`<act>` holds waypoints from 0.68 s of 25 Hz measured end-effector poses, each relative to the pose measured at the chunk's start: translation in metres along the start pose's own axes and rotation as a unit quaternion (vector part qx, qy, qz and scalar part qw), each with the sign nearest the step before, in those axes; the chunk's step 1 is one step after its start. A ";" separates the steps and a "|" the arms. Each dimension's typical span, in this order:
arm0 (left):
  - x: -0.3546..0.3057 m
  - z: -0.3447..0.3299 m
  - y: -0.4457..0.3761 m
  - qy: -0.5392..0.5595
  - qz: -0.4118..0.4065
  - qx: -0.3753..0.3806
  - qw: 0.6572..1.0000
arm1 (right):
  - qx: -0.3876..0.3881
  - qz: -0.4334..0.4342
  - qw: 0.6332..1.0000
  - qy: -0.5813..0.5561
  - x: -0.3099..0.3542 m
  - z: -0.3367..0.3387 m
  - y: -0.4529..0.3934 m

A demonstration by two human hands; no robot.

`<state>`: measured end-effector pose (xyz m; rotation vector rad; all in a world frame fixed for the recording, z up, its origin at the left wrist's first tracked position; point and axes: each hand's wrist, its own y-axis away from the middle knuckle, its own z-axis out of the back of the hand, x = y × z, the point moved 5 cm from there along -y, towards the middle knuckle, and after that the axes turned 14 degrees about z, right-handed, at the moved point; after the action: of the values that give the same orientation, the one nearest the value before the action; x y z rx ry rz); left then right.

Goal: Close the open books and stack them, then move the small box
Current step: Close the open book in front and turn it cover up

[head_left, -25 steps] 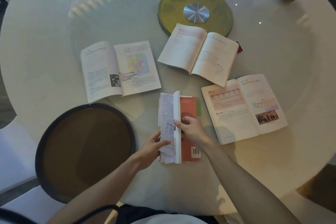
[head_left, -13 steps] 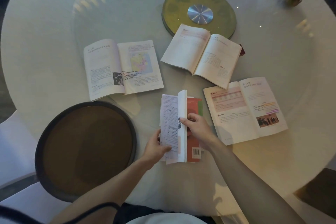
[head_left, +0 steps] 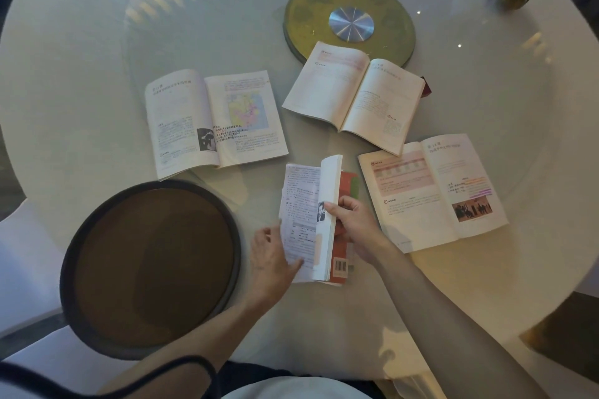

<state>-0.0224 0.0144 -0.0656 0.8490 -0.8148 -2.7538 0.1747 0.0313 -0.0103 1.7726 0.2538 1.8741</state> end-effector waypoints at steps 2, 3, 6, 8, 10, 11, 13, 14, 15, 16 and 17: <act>0.001 -0.009 0.006 -0.133 -0.102 0.001 0.986 | -0.002 0.007 1.000 0.012 0.005 0.002 -0.002; 0.005 -0.015 0.009 -0.184 -0.140 0.018 0.973 | 0.001 0.012 1.000 0.022 0.008 0.003 -0.003; 0.014 -0.020 0.009 -0.250 -0.182 0.028 0.951 | 0.009 0.028 0.999 0.044 0.013 0.004 -0.005; 0.011 -0.014 0.005 -0.257 -0.206 0.009 0.944 | 0.014 0.027 0.998 0.047 0.014 0.005 -0.005; 0.008 -0.008 -0.001 -0.270 -0.214 0.020 0.939 | 0.019 0.025 0.998 0.047 0.014 0.005 -0.005; 0.007 -0.006 -0.003 -0.279 -0.216 0.029 0.935 | 0.020 0.025 0.998 0.046 0.014 0.005 -0.005; 0.004 -0.004 -0.006 -0.283 -0.220 0.036 0.933 | 0.022 0.025 0.998 0.050 0.016 0.005 -0.005; 0.003 -0.003 -0.007 -0.284 -0.221 0.040 0.932 | 0.023 0.025 0.998 0.053 0.016 0.005 -0.004; 0.002 -0.003 -0.007 -0.285 -0.221 0.044 0.932 | 0.025 0.025 0.998 0.053 0.016 0.005 -0.004; 0.001 -0.003 -0.007 -0.285 -0.220 0.049 0.931 | 0.025 0.025 0.998 0.055 0.016 0.005 -0.003; 0.001 -0.004 -0.006 -0.286 -0.219 0.054 0.931 | 0.026 0.027 0.998 0.058 0.015 0.005 -0.003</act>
<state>-0.0207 0.0179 -0.0719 0.2383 -0.9632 -3.4562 0.1807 0.0405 0.0021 1.7223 0.3030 2.0296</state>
